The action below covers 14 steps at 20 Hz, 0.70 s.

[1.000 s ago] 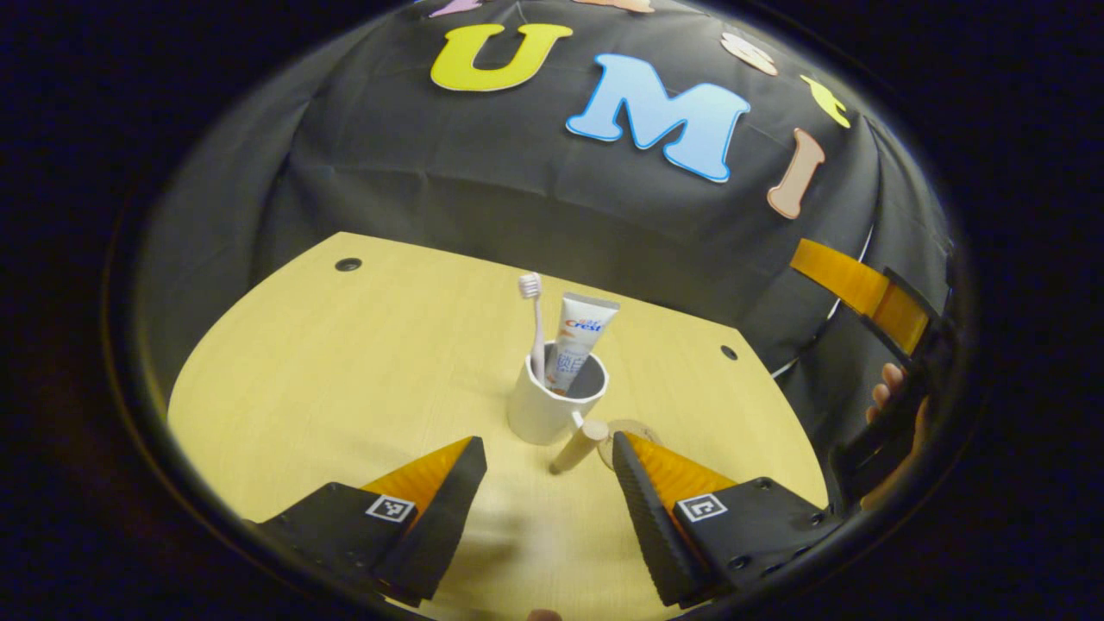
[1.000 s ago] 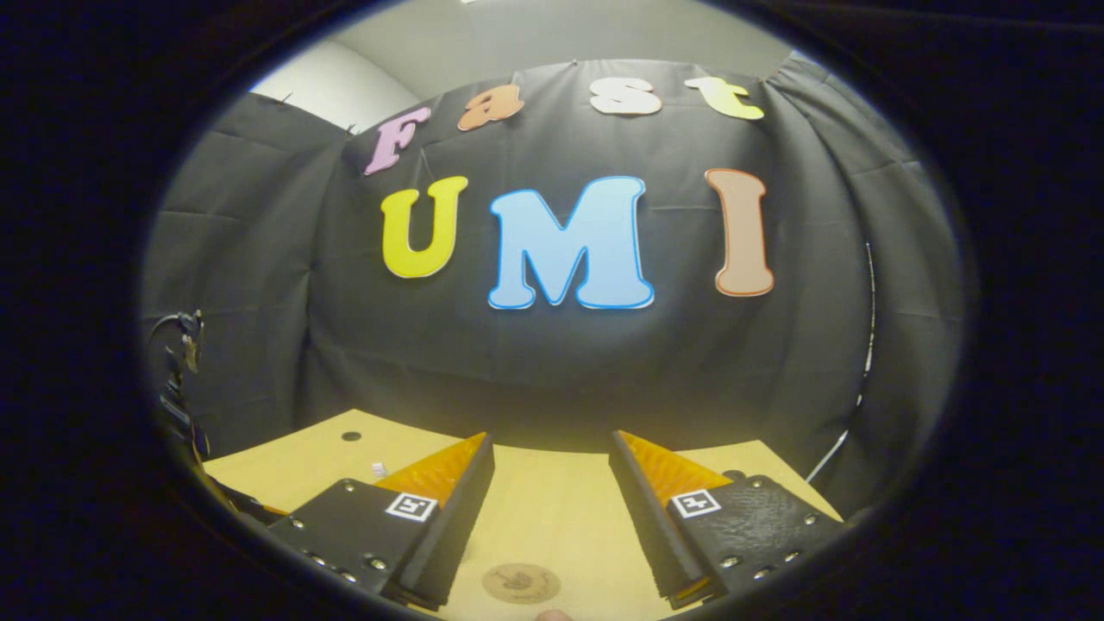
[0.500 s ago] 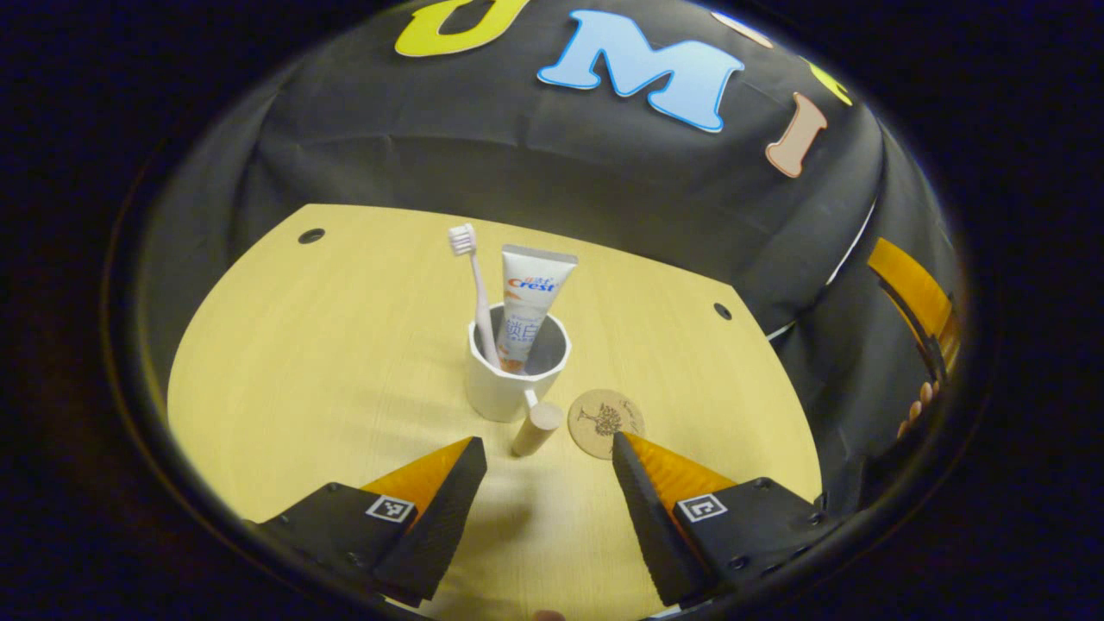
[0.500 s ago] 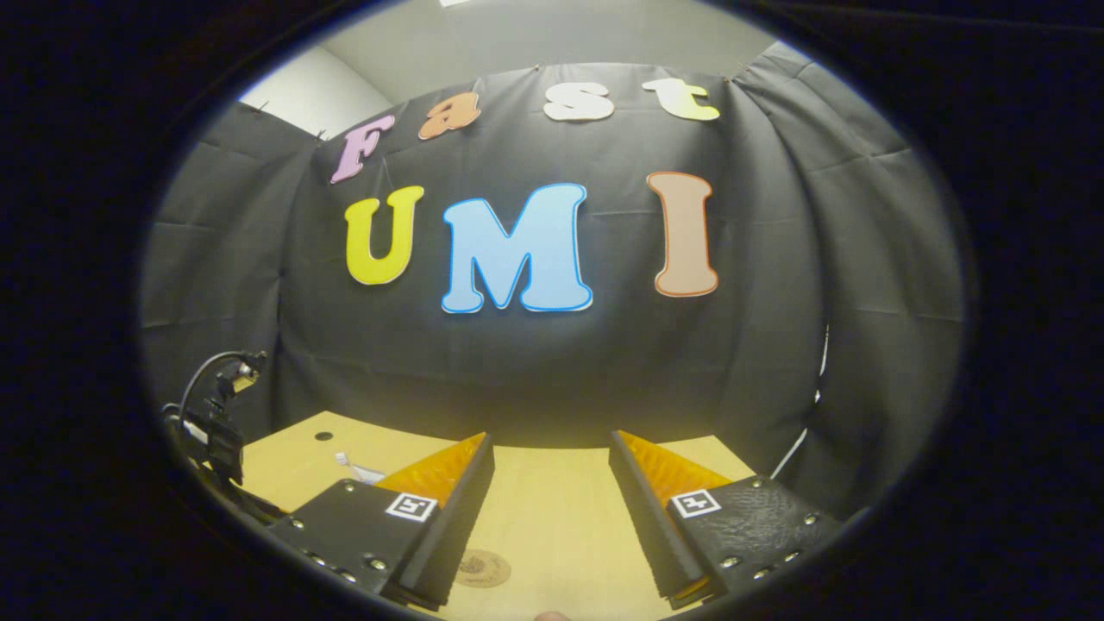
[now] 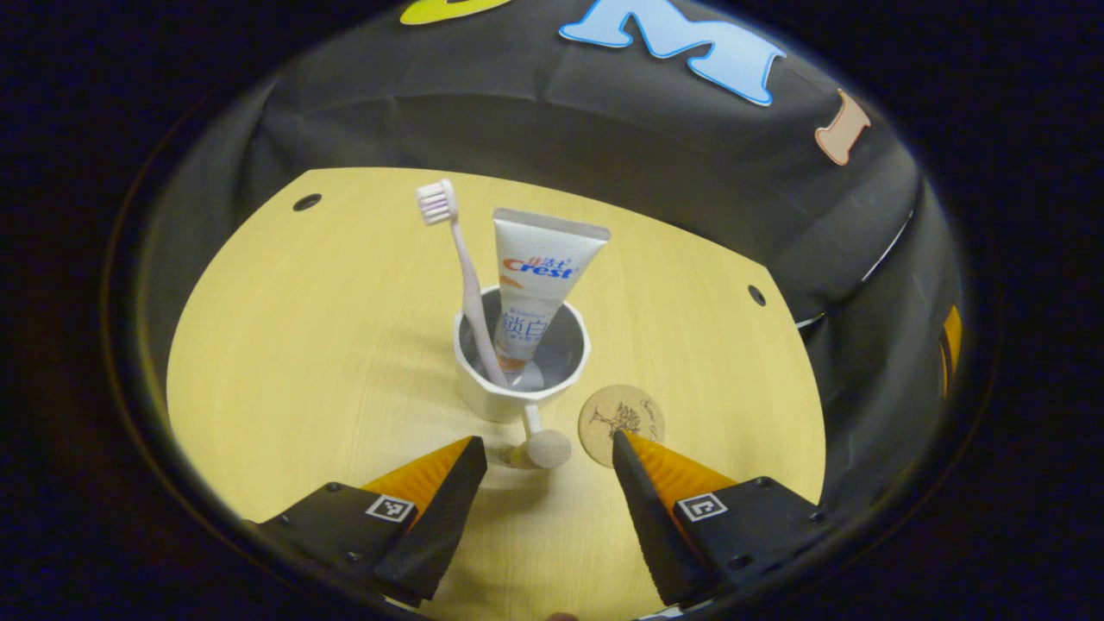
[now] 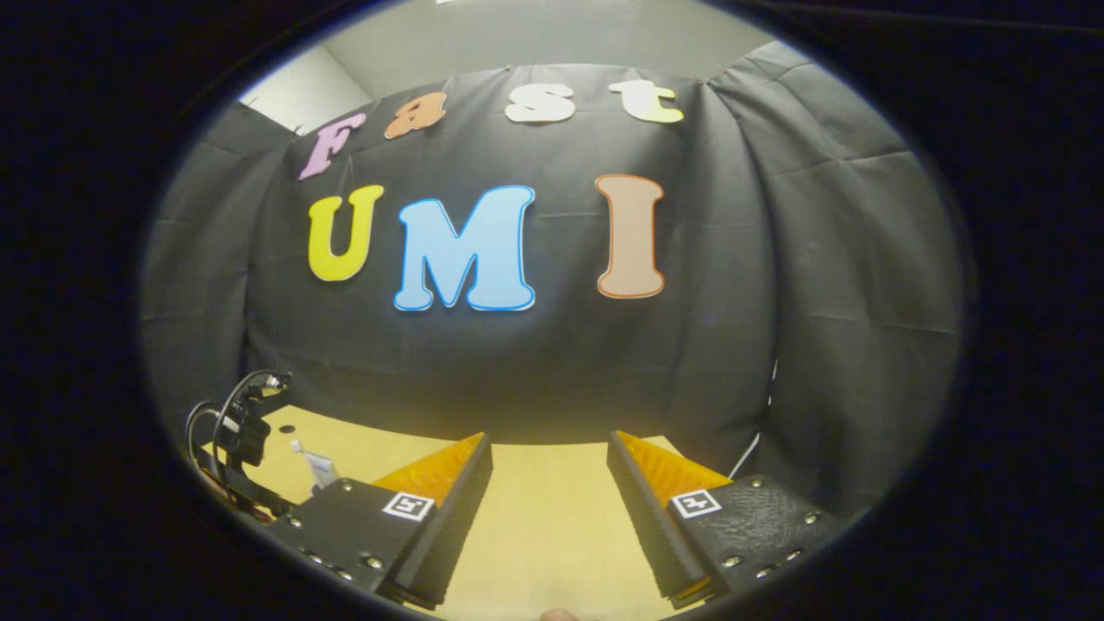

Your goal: Put the toothbrush and toothpaste on the desktop into the cup, then pick up the cup and place it on the coaster on the desktop.

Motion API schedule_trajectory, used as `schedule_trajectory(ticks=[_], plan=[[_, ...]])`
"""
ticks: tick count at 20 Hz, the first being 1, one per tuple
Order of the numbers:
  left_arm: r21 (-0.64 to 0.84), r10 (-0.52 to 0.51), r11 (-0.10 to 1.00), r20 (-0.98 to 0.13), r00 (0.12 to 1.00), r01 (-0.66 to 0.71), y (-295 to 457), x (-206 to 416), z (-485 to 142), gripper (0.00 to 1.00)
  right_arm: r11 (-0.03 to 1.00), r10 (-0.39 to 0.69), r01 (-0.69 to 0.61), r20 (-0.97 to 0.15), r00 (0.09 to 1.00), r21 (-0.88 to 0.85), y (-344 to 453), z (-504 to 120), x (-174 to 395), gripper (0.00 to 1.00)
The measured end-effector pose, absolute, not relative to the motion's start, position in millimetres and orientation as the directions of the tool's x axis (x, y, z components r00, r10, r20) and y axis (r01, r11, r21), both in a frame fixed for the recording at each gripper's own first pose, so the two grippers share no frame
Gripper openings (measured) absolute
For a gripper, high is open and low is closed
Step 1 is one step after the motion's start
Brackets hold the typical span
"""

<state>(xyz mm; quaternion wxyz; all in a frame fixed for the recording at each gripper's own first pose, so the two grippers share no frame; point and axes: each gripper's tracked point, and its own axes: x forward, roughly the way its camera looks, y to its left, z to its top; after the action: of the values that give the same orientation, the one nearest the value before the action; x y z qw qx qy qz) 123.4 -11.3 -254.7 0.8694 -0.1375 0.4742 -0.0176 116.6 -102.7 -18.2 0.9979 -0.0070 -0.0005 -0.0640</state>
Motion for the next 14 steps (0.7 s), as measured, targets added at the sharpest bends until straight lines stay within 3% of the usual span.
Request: schedule_trajectory(ticks=[2,3,6,12,14], plan=[[-0.245,-0.145,0.962,-0.833,0.533,-0.122,-10,132,-261,0.9,0.99,-0.138,0.138,-0.007,0.99,0.001,-110,-20,119,0.84],[-0.243,-0.138,0.961,-0.839,0.526,-0.135,-10,136,-264,0.95,0.99,-0.141,0.141,-0.014,0.99,0.005,-112,-20,121,0.84],[-0.238,-0.128,0.957,-0.86,0.493,-0.167,-8,140,-275,0.88,0.989,-0.145,0.145,-0.025,0.989,0.0,-120,-21,124,0.84],[-0.21,-0.104,0.959,-0.884,0.456,-0.188,-3,149,-293,0.92,0.989,-0.145,0.146,-0.05,0.988,0.011,-125,-30,131,0.84],[-0.204,-0.099,0.96,-0.89,0.446,-0.194,-3,149,-299,0.85,0.989,-0.15,0.15,-0.053,0.987,0.008,-125,-32,132,0.84]])
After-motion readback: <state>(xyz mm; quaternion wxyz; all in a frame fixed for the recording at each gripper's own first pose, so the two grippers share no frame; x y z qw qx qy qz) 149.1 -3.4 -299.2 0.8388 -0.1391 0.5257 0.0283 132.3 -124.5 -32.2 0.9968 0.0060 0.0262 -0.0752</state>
